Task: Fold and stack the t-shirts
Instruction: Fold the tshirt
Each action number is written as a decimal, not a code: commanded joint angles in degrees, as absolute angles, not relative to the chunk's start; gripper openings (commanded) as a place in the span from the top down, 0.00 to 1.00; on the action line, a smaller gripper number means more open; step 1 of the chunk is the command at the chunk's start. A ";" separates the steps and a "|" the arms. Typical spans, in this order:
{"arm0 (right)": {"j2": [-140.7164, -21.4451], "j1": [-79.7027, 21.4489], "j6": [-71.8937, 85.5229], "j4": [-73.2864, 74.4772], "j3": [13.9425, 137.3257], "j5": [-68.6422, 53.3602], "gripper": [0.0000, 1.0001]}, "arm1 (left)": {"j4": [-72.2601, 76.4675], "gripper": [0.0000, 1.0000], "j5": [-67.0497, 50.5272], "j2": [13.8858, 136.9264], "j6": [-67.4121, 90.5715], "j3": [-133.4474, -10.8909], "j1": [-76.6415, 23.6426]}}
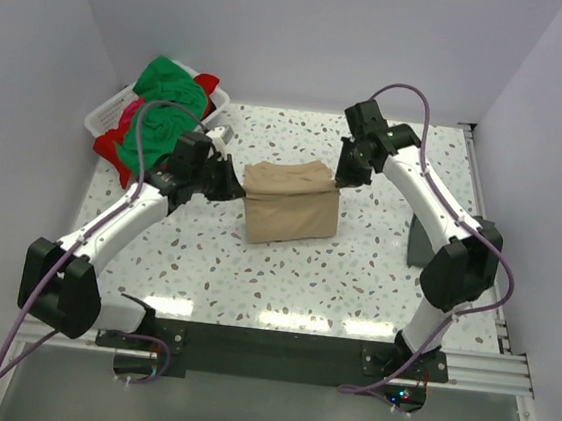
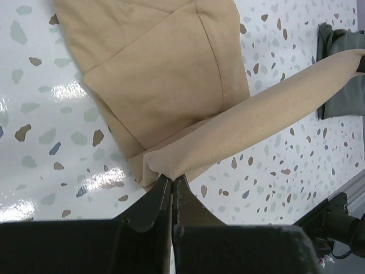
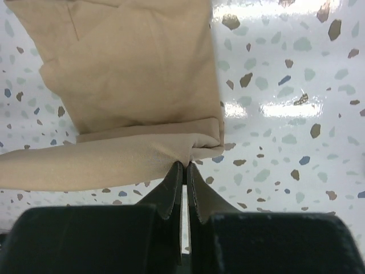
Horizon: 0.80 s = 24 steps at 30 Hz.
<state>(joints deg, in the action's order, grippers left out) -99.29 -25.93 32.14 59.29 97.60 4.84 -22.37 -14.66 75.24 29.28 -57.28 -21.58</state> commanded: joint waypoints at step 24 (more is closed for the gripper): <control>-127.44 -21.01 26.81 57.40 127.70 6.59 1.00 | -10.46 1.00 -21.36 104.94 25.40 -76.28 -10.99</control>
<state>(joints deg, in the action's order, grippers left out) -126.76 -22.06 28.18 58.61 124.14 5.02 -13.58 -21.17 103.26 27.44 -72.95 -12.10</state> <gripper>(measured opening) 0.022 0.021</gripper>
